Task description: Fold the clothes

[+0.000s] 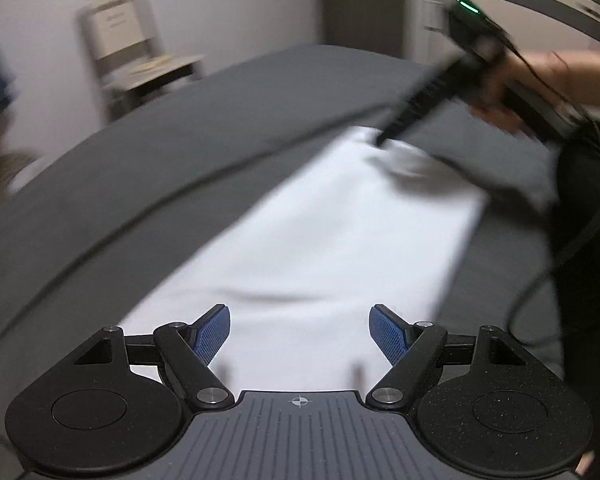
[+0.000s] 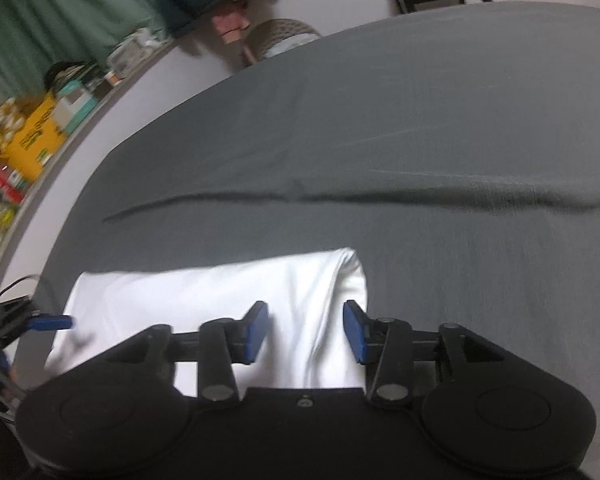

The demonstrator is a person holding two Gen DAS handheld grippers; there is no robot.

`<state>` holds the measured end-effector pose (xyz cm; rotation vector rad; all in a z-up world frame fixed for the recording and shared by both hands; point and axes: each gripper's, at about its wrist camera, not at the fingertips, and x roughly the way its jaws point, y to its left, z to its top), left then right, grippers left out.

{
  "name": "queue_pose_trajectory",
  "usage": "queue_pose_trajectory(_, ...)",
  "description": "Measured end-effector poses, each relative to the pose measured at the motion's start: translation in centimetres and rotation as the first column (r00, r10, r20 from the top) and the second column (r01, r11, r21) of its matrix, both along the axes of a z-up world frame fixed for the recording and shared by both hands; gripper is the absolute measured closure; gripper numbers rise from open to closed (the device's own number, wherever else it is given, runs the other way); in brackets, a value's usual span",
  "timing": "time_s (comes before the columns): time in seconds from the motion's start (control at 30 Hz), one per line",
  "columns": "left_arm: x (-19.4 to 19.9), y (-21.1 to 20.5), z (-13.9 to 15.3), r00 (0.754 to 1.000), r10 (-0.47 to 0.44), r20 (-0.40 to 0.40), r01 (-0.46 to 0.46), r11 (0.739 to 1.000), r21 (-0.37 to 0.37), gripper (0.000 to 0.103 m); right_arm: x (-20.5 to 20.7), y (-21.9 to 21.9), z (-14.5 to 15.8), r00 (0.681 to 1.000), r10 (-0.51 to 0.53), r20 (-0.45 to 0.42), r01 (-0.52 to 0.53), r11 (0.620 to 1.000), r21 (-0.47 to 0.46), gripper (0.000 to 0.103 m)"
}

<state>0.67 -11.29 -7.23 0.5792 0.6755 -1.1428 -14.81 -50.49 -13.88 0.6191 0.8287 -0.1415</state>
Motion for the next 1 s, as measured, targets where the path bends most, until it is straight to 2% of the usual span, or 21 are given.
queue_pose_trajectory(0.03, 0.7, 0.4, -0.1, 0.998, 0.055, -0.01, -0.055, 0.998, 0.004, 0.026, 0.4, 0.0, -0.4, 1.0, -0.002, 0.011, 0.001, 1.0, 0.031, 0.098)
queue_pose_trajectory(0.07, 1.4, 0.7, -0.3, 0.994, 0.106, -0.025, -0.106, 0.994, 0.01, 0.026, 0.7, 0.1, -0.8, 1.0, -0.004, 0.022, 0.002, 0.998, 0.061, 0.099)
queue_pose_trajectory(0.13, 2.4, 1.2, -0.8, 0.983, 0.173, -0.052, -0.172, 0.985, 0.025, 0.026, 1.0, 0.1, -0.1, 0.999, -0.016, 0.052, 0.016, 1.0, 0.012, 0.099)
queue_pose_trajectory(0.2, 3.1, 1.5, -1.4, 0.972, 0.224, -0.075, -0.222, 0.974, 0.04, 0.026, 1.3, 0.3, -0.4, 0.999, -0.043, 0.012, 0.043, 0.999, -0.022, 0.099)
queue_pose_trajectory(0.27, 3.5, 0.9, -2.3, 0.966, 0.244, -0.08, -0.24, 0.969, 0.057, 0.026, 1.6, 0.4, -0.8, 0.997, -0.071, -0.027, 0.069, 0.996, -0.056, 0.095)
queue_pose_trajectory(0.3, 3.6, 0.6, -2.3, 0.967, 0.244, -0.078, -0.24, 0.969, 0.056, 0.026, 1.7, 0.4, -0.9, 0.995, -0.085, -0.046, 0.081, 0.994, -0.073, 0.086)
queue_pose_trajectory(0.37, 3.4, 0.1, -2.0, 0.969, 0.232, -0.08, -0.231, 0.973, 0.017, 0.026, 1.3, 0.8, -0.7, 0.994, -0.096, -0.06, 0.09, 0.992, -0.084, 0.079)
queue_pose_trajectory(0.4, 3.4, 0.1, -1.6, 0.97, 0.226, -0.085, -0.229, 0.973, -0.025, 0.026, 1.1, 1.0, -0.6, 0.993, -0.101, -0.066, 0.095, 0.991, -0.091, 0.069)
queue_pose_trajectory(0.43, 3.3, 0.4, -1.4, 0.971, 0.222, -0.093, -0.229, 0.971, -0.07, 0.026, 0.4, 1.2, 0.1, 0.991, -0.122, -0.058, 0.113, 0.983, -0.146, 0.061)
queue_pose_trajectory(0.47, 3.4, 0.4, -1.2, 0.971, 0.216, -0.107, -0.229, 0.966, -0.122, 0.026, -0.2, 1.7, 1.1, 0.989, -0.148, -0.024, 0.14, 0.969, -0.204, 0.06)
queue_pose_trajectory(0.53, 3.7, -0.1, -1.4, 0.969, 0.197, -0.149, -0.225, 0.953, -0.201, 0.026, -1.6, 3.4, 2.8, 0.986, -0.148, 0.081, 0.164, 0.955, -0.246, 0.053)
queue_pose_trajectory(0.63, 4.1, -1.5, -2.4, 0.964, 0.134, -0.229, -0.191, 0.949, -0.25, 0.026, -0.7, 6.2, 3.1, 0.98, -0.05, 0.193, 0.071, 0.992, -0.102, 0.051)
queue_pose_trajectory(0.73, 4.4, -2.7, -4.0, 0.965, 0.151, -0.213, -0.192, 0.963, -0.189, 0.026, 2.2, 8.2, 1.2, 0.977, -0.001, 0.212, -0.002, 1.0, 0.014, 0.059)
queue_pose_trajectory(0.8, 4.9, -2.2, -5.1, 0.96, 0.194, -0.202, -0.227, 0.962, -0.155, 0.026, 3.6, 8.3, -0.8, 0.983, -0.022, 0.182, 0.011, 0.998, 0.06, 0.059)
queue_pose_trajectory(0.87, 6.0, -1.5, -6.2, 0.938, 0.229, -0.261, -0.274, 0.95, -0.153, 0.026, 4.1, 7.7, -2.7, 0.989, -0.07, 0.133, 0.063, 0.996, 0.058, 0.064)
queue_pose_trajectory(0.9, 6.5, -1.2, -6.6, 0.924, 0.244, -0.294, -0.298, 0.941, -0.157, 0.026, 4.1, 7.3, -3.5, 0.99, -0.095, 0.108, 0.091, 0.995, 0.046, 0.073)
queue_pose_trajectory(0.93, 6.8, -1.1, -6.9, 0.909, 0.267, -0.319, -0.33, 0.93, -0.16, 0.026, 3.6, 6.6, -3.9, 0.987, -0.123, 0.103, 0.118, 0.992, 0.055, 0.09)
queue_pose_trajectory(1.0, 7.5, -1.0, -7.1, 0.88, 0.314, -0.357, -0.388, 0.909, -0.155, 0.026, 2.7, 5.2, -4.7, 0.98, -0.178, 0.091, 0.172, 0.982, 0.072, 0.102)
